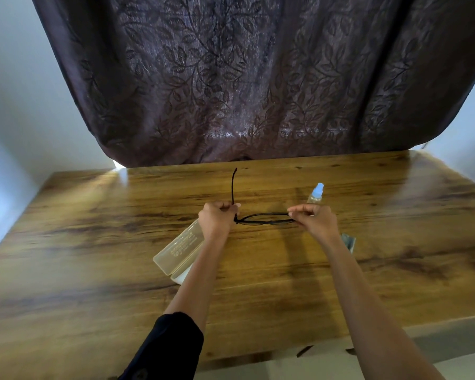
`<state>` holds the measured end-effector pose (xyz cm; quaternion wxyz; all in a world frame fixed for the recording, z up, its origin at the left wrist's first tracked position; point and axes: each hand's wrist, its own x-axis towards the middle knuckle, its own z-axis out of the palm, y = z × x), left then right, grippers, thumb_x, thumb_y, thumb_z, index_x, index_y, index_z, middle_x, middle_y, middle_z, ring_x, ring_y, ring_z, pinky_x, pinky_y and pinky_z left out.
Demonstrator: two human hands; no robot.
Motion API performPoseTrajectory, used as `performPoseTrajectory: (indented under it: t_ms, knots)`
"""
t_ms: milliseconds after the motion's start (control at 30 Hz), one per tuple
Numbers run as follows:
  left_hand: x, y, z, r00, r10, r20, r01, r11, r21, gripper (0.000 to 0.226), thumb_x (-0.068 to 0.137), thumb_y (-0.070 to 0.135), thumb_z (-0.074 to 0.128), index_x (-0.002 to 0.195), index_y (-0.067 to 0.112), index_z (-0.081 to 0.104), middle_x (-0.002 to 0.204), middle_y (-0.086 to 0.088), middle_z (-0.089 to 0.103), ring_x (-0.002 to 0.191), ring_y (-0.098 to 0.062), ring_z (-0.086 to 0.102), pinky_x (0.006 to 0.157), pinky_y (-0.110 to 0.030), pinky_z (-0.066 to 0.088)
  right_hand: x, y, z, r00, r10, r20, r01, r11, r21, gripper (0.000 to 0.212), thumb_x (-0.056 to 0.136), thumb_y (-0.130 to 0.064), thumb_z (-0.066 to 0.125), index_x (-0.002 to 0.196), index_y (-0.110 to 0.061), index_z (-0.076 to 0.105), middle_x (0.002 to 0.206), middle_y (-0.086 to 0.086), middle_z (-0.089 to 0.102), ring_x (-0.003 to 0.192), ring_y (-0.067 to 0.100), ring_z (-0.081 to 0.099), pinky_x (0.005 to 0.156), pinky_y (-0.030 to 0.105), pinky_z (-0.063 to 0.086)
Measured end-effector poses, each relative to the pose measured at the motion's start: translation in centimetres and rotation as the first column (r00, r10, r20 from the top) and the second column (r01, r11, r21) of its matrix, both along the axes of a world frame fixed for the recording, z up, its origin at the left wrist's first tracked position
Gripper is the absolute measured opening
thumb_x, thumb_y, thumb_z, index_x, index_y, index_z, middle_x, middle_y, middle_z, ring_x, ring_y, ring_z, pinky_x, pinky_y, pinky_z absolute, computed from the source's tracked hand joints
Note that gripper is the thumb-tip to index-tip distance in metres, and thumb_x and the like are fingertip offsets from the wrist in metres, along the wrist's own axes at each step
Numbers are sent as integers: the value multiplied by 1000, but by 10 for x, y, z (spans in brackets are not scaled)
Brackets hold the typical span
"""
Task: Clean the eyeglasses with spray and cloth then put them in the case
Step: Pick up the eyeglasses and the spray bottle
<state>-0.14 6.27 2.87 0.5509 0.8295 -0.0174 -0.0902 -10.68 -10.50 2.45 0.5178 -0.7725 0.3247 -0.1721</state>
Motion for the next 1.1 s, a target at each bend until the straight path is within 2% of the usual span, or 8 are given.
performPoseTrajectory:
  t_ms: [233,333,433,567,733,867,1033,1100]
  knots:
    - [-2,-1,3,1000,-13,-5,12,998,-59,9,79,27,71,76,19,69,75,0,70,64,-14,67,66,-23,55,0,-1,10,955,153,-256,-203,962,-183,16,84,-25,63,96,-17,71,94,-5,65,89,7,54,80,22,38]
    - [0,0,3,1000,-19,8,19,999,-48,12,79,27,71,80,15,69,74,2,68,58,-10,64,54,-14,47,4,1,11,969,86,-230,-130,975,-183,18,84,-27,63,97,-17,71,93,-4,66,85,7,54,74,18,36]
    - [1,-4,2,1000,-24,16,25,998,-51,13,78,25,72,80,13,70,77,-1,70,62,-14,68,64,-22,55,5,2,11,986,-9,-168,-22,983,-183,19,83,-27,65,96,-15,72,91,-3,69,81,10,59,57,12,35]
    - [3,-8,-2,999,-46,5,46,996,-77,16,77,26,73,83,11,70,82,-4,71,63,-15,69,74,-31,58,5,0,10,990,-108,-92,91,981,-170,19,83,-29,65,93,-16,74,87,-4,69,78,8,55,59,8,35]
    - [8,-7,-5,998,-51,-40,46,994,-102,20,76,27,74,86,10,71,82,-3,72,62,-12,68,75,-27,57,6,-5,8,966,-258,16,254,957,138,12,77,-26,71,85,-17,72,81,-2,69,68,10,58,80,28,51]
    - [10,-6,-3,986,-79,-148,51,981,-185,23,75,26,75,90,11,68,86,-5,73,59,-9,66,68,-19,55,4,-6,12,941,-322,99,245,856,456,13,77,-14,71,88,-7,68,74,1,65,55,6,49,51,14,45]
    - [11,0,-3,961,-243,-135,223,963,-151,32,78,18,72,104,25,56,82,-6,71,53,-8,59,48,-18,47,6,-7,17,924,-369,97,265,804,533,24,72,-12,74,91,0,68,64,2,59,45,7,47,48,16,43]
    - [11,5,-3,931,-353,-93,340,932,-130,30,79,18,71,106,25,59,76,-3,68,56,-9,55,50,-20,45,7,-9,21,928,-358,103,251,807,535,26,71,-12,75,92,3,67,60,2,56,40,5,46,44,15,42]
